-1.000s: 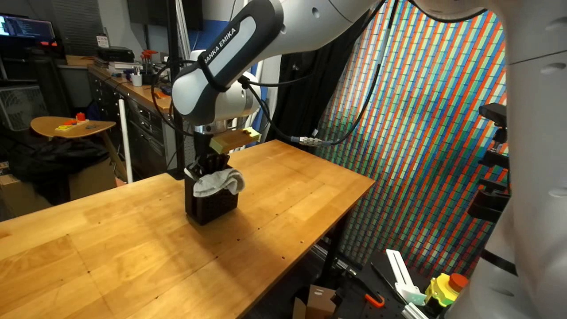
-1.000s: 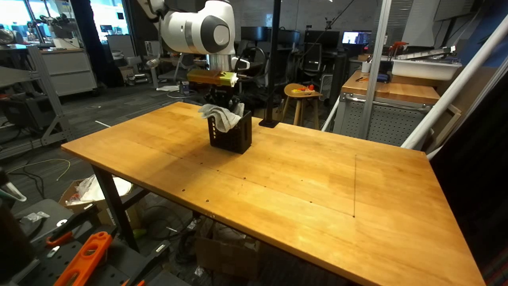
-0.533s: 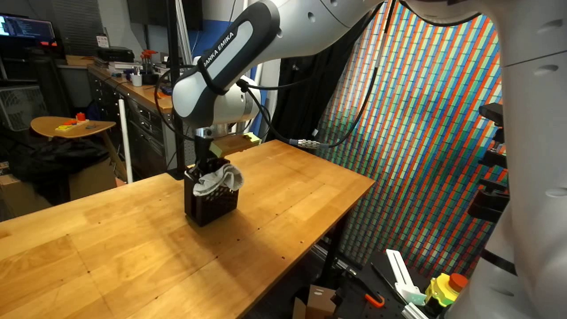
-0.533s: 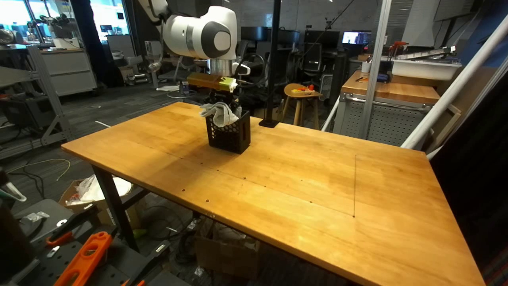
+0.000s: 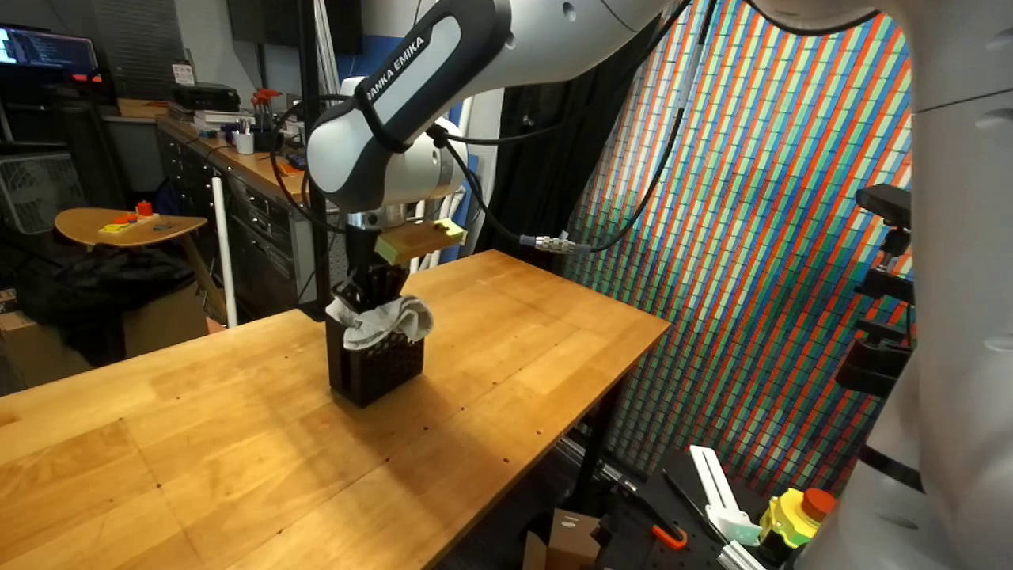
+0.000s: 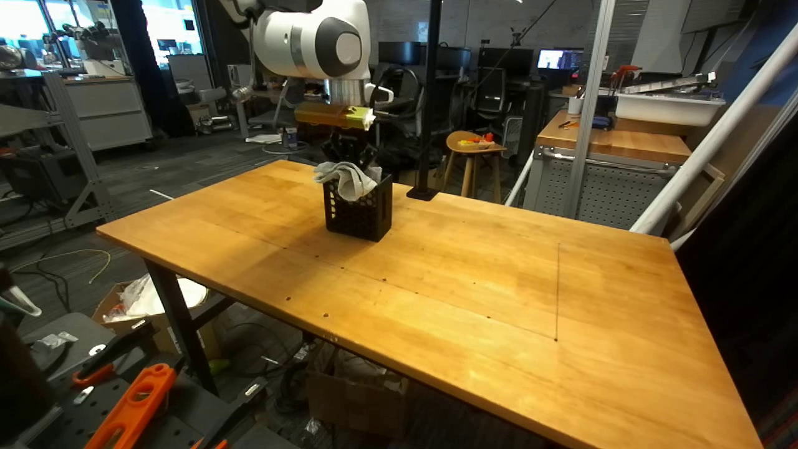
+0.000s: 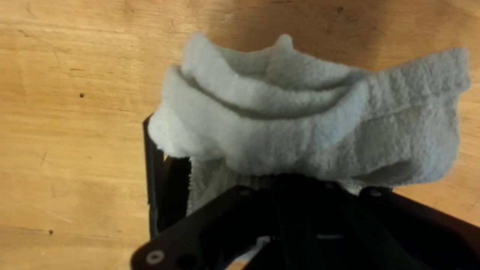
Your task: Put the white towel in the black box
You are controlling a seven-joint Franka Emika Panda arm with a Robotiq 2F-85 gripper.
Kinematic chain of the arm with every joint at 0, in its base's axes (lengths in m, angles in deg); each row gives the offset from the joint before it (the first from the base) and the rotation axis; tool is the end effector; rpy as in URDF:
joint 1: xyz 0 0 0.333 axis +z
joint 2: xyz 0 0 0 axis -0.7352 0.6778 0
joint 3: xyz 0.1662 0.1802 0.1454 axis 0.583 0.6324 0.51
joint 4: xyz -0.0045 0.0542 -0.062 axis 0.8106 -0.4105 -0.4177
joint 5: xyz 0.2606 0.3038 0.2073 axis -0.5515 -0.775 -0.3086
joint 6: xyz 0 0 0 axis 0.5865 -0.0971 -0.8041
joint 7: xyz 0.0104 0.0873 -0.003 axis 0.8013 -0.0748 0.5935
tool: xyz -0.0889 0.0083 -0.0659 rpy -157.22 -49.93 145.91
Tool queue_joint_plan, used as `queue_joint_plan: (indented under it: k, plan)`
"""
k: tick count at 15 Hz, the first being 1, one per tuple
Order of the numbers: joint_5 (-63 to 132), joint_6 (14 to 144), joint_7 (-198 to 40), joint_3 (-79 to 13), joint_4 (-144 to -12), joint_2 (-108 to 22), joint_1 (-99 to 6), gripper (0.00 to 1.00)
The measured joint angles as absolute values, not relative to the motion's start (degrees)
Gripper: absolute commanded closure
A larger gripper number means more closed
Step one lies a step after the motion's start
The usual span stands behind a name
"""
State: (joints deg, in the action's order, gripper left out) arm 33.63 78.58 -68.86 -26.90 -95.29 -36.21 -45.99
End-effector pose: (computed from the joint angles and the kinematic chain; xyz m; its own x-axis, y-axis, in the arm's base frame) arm 0.6587 0.0392 0.2142 0.9840 0.1767 0.0223 0.1764 -0.9842 0.0126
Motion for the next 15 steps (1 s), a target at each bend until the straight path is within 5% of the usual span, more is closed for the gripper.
queue_joint_plan:
  k: [15]
  plan:
    - [42.4,74.1,-73.6,-27.2,-93.3,-44.2,-42.9,0.89]
